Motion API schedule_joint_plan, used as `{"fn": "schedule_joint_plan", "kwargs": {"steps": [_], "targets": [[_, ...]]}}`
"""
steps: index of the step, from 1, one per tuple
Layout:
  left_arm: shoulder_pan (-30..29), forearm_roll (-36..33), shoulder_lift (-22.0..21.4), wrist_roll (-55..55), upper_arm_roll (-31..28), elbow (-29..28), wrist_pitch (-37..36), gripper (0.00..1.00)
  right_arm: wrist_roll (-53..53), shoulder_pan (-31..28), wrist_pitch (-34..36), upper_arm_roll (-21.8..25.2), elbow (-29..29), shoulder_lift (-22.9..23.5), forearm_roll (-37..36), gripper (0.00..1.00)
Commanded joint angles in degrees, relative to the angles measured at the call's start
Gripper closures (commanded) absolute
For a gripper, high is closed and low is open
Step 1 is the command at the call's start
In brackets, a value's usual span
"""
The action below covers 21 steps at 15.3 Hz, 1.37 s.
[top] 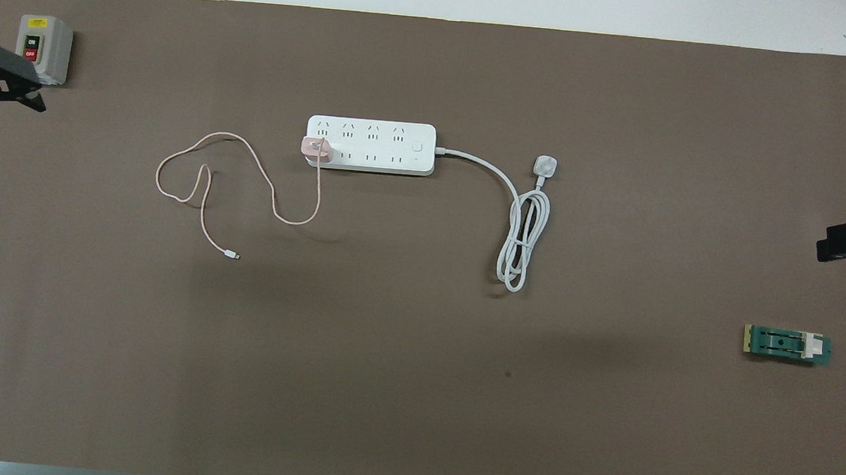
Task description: Plug charger into power strip
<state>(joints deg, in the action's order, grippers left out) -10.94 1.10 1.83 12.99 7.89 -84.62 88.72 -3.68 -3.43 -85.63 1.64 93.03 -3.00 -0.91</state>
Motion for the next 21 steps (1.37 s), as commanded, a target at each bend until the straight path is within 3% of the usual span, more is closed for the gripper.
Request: {"fn": "schedule_joint_plan", "kwargs": {"steps": [1,5,11,16,21], "targets": [[-0.6,1.2,-3.4,-3.5,0.6,-1.9,-1.3,0.00,0.8,-0.7,1.0,-0.4,1.2,-1.2,0.7,0.00],[0.8,0.6,-2.6,-2.9,1.3,-0.1,-0.3,0.00,0.8,-0.6,1.0,-0.4,1.2,-1.4,0.7,0.00],[0.8,1.2,-2.4,-2.8,1.1,-2.4,-4.2,0.00,0.8,-0.7,1.0,-0.3,1.2,-1.4,0.7,0.00],[0.5,0.6,0.1,-3.1,0.8,1.3,0.7,0.00,0.8,-0.7,1.0,-0.3,1.2,-1.4,0.7,0.00],[1.0,0.5,-0.2,-2.8,0.7,1.0,-0.9,0.00,0.8,-0.6,1.0,-0.3,1.2,-1.4,0.7,0.00]]}}
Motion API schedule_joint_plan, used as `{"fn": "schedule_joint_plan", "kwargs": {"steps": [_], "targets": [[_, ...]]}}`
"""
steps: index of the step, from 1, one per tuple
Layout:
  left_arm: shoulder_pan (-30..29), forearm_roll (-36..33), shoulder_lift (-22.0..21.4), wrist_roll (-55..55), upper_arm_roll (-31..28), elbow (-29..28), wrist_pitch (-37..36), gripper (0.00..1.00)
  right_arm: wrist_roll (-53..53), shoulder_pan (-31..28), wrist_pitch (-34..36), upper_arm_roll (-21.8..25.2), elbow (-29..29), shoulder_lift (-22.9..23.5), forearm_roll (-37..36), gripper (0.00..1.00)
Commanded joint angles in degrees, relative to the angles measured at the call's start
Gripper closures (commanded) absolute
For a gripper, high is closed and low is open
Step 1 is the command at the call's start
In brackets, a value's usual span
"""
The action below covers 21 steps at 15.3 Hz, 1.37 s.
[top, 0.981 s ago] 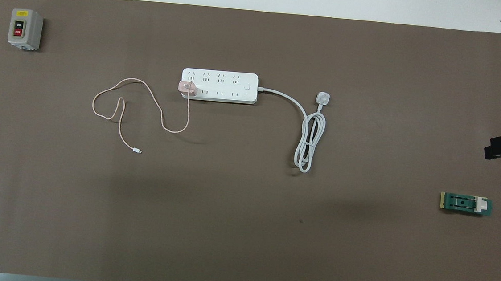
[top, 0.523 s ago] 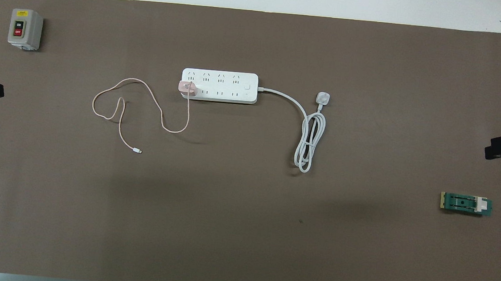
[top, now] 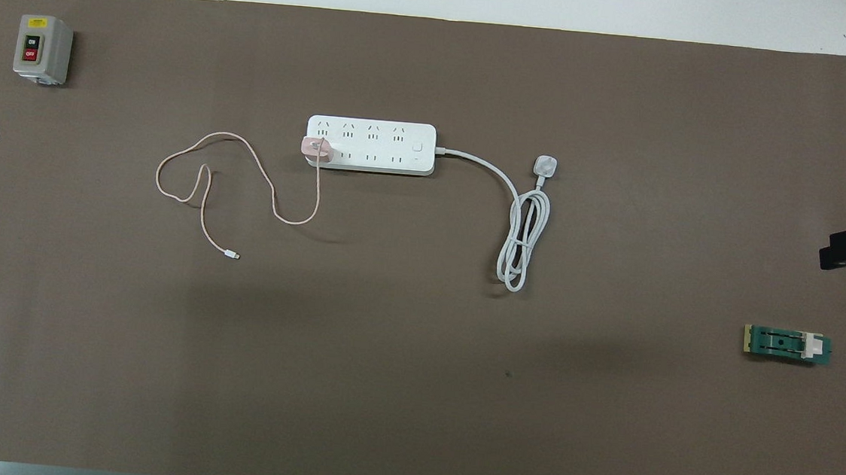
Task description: Plug charger into power strip
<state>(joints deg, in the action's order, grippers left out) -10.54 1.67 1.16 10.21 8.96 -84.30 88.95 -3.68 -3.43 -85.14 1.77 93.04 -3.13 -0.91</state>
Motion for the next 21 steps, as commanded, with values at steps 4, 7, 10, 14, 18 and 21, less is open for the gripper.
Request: {"fn": "schedule_joint_plan", "kwargs": {"steps": [4,7,10,14,18,21], "targets": [[4.1,-1.2,-2.7,-0.4,-1.8,-3.9,-0.9,0.00,0.9,-0.6,0.4,-0.5,1.2,-1.3,0.7,0.00],[11.1,-1.7,-4.0,-1.2,-7.8,-6.4,-1.2,0.00,0.9,-0.6,0.4,-0.5,1.2,-1.3,0.7,0.00],[11.9,-1.8,-3.1,-4.5,-8.0,-7.0,-2.9,0.00,1.0,-0.6,0.4,-0.5,1.2,-1.3,0.7,0.00],[12.6,-1.8,-0.2,-4.3,-7.5,-6.1,-3.2,0.00,1.0,-0.6,0.2,-0.5,1.2,-1.3,0.7,0.00],[11.9,-1.6,-0.8,-4.8,-7.5,-6.8,-0.9,0.00,1.0,-0.6,0.2,-0.5,1.1,-1.3,0.7,0.00],[12.6,-1.6,-0.9,-5.6,-7.5,-6.8,3.5,0.00,1.0,-0.6,0.3,-0.5,1.2,-1.3,0.7,0.00]]}}
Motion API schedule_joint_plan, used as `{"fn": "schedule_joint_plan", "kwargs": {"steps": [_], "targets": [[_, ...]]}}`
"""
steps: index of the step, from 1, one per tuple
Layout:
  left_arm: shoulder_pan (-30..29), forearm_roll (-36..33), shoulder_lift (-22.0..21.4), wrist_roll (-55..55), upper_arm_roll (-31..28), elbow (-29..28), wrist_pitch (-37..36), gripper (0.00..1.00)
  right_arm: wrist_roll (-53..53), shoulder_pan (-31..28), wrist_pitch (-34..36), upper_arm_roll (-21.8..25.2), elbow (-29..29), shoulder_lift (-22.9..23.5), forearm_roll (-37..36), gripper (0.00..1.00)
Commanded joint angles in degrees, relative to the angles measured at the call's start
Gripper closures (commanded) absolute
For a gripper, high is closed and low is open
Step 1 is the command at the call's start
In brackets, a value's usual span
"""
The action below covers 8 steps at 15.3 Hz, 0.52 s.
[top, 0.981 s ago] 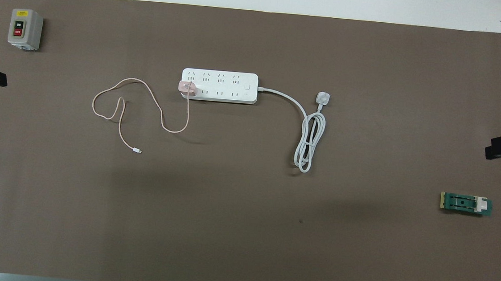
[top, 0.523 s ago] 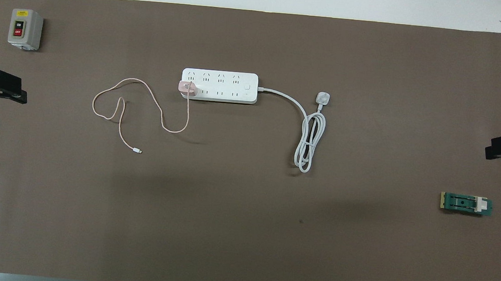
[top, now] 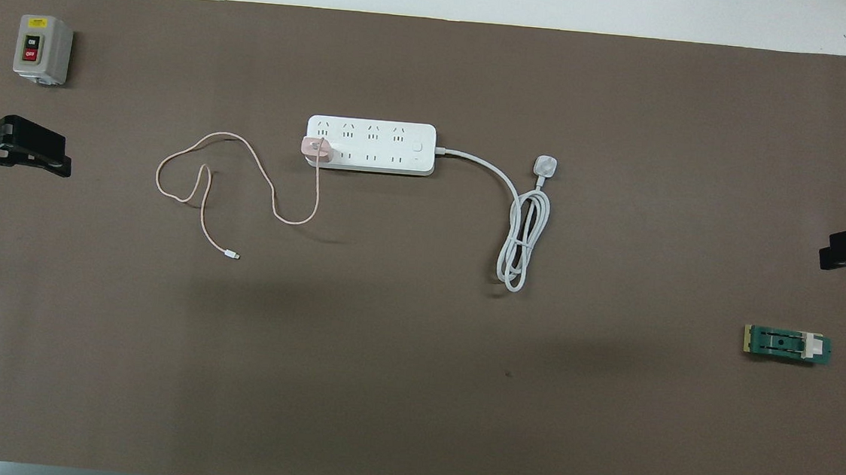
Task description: Plug charger into power strip
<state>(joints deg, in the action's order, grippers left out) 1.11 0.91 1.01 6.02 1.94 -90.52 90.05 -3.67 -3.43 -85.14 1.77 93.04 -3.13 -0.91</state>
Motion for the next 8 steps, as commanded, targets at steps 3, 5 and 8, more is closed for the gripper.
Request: {"fn": "schedule_joint_plan", "kwargs": {"steps": [3,5,8], "targets": [[1.8,-0.8,-1.6,-5.7,-0.4,-1.3,2.6,0.00,0.9,-0.6,0.3,-0.5,1.2,-1.3,0.7,0.00],[1.5,-0.8,-2.4,-8.0,-0.4,-1.6,2.7,0.00,0.9,-0.6,0.4,-0.5,1.2,-1.3,0.7,0.00],[1.4,-0.5,-2.4,-7.9,-0.4,-1.1,2.4,0.00,0.8,-0.6,0.4,-0.5,1.2,-1.3,0.7,0.00]]}}
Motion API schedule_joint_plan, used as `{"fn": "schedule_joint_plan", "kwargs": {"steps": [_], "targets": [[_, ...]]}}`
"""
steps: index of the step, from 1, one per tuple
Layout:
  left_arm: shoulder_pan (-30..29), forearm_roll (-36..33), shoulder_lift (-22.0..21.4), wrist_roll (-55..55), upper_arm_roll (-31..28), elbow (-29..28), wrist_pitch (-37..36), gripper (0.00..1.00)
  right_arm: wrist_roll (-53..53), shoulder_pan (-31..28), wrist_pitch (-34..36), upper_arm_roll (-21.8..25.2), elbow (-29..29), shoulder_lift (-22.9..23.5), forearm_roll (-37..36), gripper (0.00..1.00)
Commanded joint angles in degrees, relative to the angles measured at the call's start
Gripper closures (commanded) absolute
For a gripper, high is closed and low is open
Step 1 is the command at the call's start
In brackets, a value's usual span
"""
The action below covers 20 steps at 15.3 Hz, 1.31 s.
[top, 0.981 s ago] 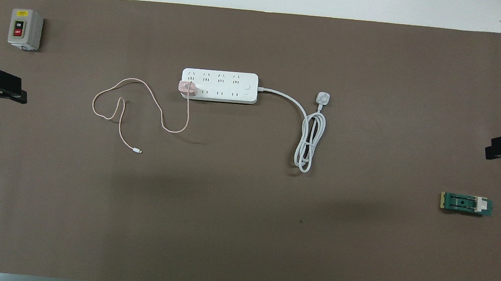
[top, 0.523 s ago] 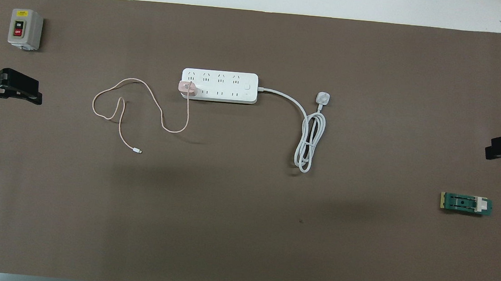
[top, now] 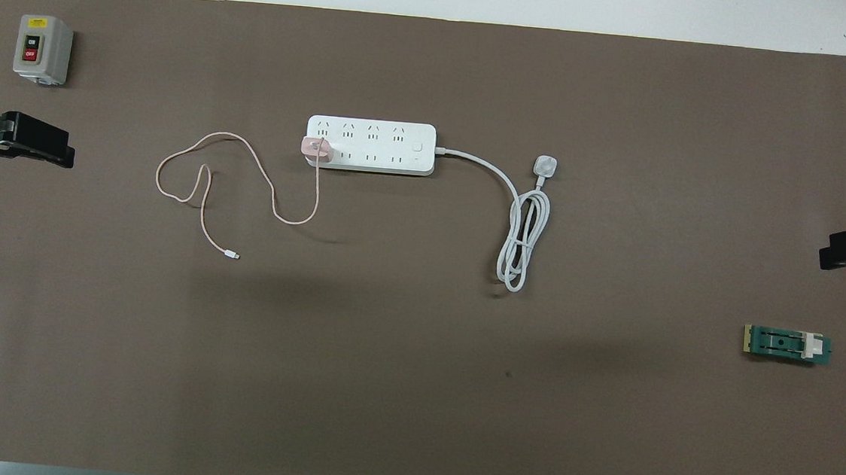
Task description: Plug charger into power strip
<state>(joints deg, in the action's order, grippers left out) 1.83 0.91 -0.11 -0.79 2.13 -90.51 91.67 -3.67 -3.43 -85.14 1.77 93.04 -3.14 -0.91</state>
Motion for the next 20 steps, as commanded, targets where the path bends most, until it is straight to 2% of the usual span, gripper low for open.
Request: {"fn": "schedule_joint_plan", "kwargs": {"steps": [1,10,20], "targets": [[0.7,-0.5,-1.3,-0.8,-0.6,-1.2,0.7,0.00,0.9,-0.6,0.4,-0.4,1.2,-1.3,0.7,0.00],[0.9,-0.8,-1.5,-1.0,-0.8,-0.4,-0.7,0.00,0.8,-0.5,0.4,-0.4,1.2,-1.3,0.7,0.00],[1.0,-1.0,-0.7,-0.2,-0.9,1.6,-6.0,0.00,0.9,-0.6,0.3,-0.4,1.2,-1.3,0.7,0.00]]}}
